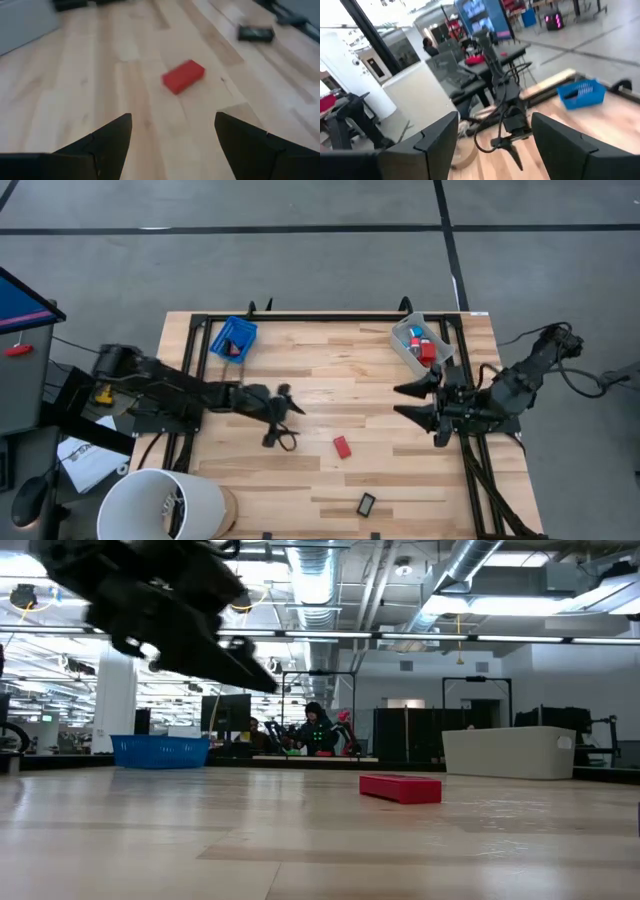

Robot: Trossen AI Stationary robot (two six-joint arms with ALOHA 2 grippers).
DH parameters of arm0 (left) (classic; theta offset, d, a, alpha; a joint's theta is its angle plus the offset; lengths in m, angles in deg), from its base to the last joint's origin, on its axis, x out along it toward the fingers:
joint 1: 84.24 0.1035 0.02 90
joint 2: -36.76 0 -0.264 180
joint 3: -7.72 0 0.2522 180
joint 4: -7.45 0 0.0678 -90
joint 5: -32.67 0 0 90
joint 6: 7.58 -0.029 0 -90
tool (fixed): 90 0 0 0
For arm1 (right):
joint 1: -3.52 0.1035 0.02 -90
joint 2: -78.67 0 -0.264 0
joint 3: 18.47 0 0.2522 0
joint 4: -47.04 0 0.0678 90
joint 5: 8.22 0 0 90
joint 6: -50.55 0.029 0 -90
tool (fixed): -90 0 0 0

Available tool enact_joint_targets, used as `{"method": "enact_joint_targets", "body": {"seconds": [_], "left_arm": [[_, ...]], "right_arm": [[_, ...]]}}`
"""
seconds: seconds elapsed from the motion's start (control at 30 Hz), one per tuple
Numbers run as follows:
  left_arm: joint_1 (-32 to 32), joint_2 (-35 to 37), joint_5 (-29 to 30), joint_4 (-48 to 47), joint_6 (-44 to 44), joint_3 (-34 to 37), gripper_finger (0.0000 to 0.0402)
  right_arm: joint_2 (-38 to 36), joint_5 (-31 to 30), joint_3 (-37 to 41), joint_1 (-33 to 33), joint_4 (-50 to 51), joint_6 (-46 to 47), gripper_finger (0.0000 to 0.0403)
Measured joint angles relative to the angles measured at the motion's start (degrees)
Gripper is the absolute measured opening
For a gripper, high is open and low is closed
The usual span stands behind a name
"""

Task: Pick & Place Office items
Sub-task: Put the red clock into the blue bin

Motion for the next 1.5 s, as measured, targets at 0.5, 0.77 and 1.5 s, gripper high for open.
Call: {"method": "enact_joint_targets", "body": {"seconds": [0.5,0.77,1.5], "left_arm": [[4.03,-29.62,-12.82,-5.89,-7.0,-27.62,0.0349],[4.16,-32.05,-19.1,-6.8,-12.02,-29.1,0.0349],[4.14,-37.29,-19.79,-6.27,-15.15,-32.01,0.0349]], "right_arm": [[1.07,-0.26,0.0,0.4,0.3,5.81,0.0245],[1.07,-0.31,-0.02,0.4,0.3,6.51,0.0245],[1.05,-0.44,-0.11,-0.13,-0.18,7.36,0.0245]]}}
